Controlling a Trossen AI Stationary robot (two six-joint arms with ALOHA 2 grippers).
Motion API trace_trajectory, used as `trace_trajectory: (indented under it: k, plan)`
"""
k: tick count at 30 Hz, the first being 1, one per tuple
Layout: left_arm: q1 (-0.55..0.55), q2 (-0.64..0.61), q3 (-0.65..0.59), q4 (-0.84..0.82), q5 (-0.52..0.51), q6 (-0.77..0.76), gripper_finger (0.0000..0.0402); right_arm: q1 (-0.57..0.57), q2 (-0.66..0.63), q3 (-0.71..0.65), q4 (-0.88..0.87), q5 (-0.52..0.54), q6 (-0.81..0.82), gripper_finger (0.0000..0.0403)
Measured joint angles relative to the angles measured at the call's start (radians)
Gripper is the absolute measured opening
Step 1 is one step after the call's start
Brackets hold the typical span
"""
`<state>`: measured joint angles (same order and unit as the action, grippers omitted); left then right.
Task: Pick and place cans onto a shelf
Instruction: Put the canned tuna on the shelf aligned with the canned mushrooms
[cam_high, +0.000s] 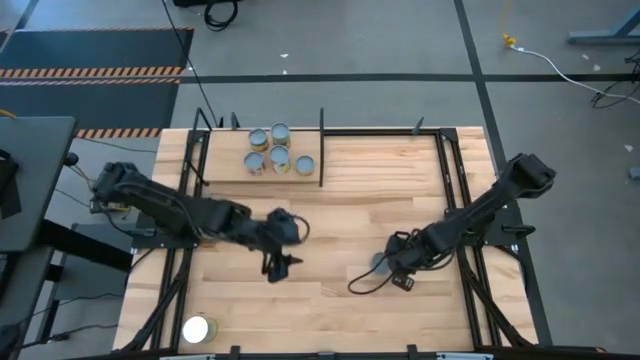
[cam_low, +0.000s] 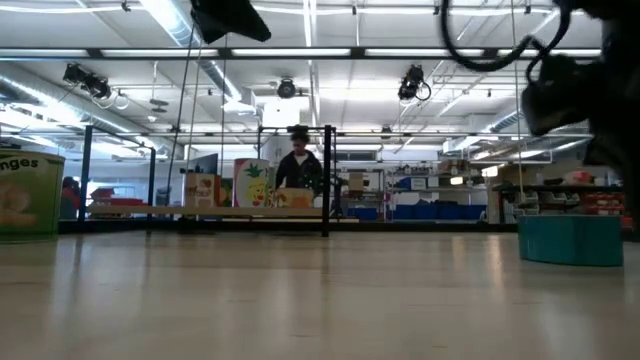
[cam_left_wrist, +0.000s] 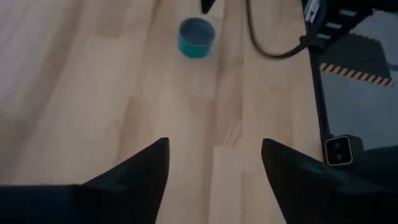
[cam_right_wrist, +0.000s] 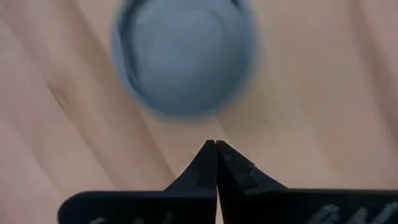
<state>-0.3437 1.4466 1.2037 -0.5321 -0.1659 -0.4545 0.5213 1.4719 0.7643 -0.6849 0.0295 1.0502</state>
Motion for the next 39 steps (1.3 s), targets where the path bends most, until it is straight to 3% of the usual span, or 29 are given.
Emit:
trace_trajectory:
  k: [6, 9, 14, 28, 39]
  plan:
    - [-0.054, 0.139, 0.000, 0.001, -0.007, -0.023, 0.0273, -0.062, 0.156, 0.027, 0.377, 0.021, -0.057, 0.0000]
    - [-0.066, 0.204, 0.000, 0.003, 0.001, -0.039, 0.0273, -0.073, 0.175, 0.070, 0.462, 0.080, -0.082, 0.0001]
    - [-0.066, 0.281, 0.000, 0.043, 0.004, -0.043, 0.0275, -0.040, 0.158, 0.089, 0.421, 0.097, -0.062, 0.0001]
    - [0.013, 0.539, 0.001, 0.564, -0.006, 0.056, 0.0341, 0.172, -0.021, 0.089, 0.128, 0.187, 0.259, 0.0001]
    - [0.033, 0.680, 0.003, 0.756, -0.133, 0.027, 0.0357, 0.183, -0.033, 0.089, 0.093, 0.186, 0.274, 0.0001]
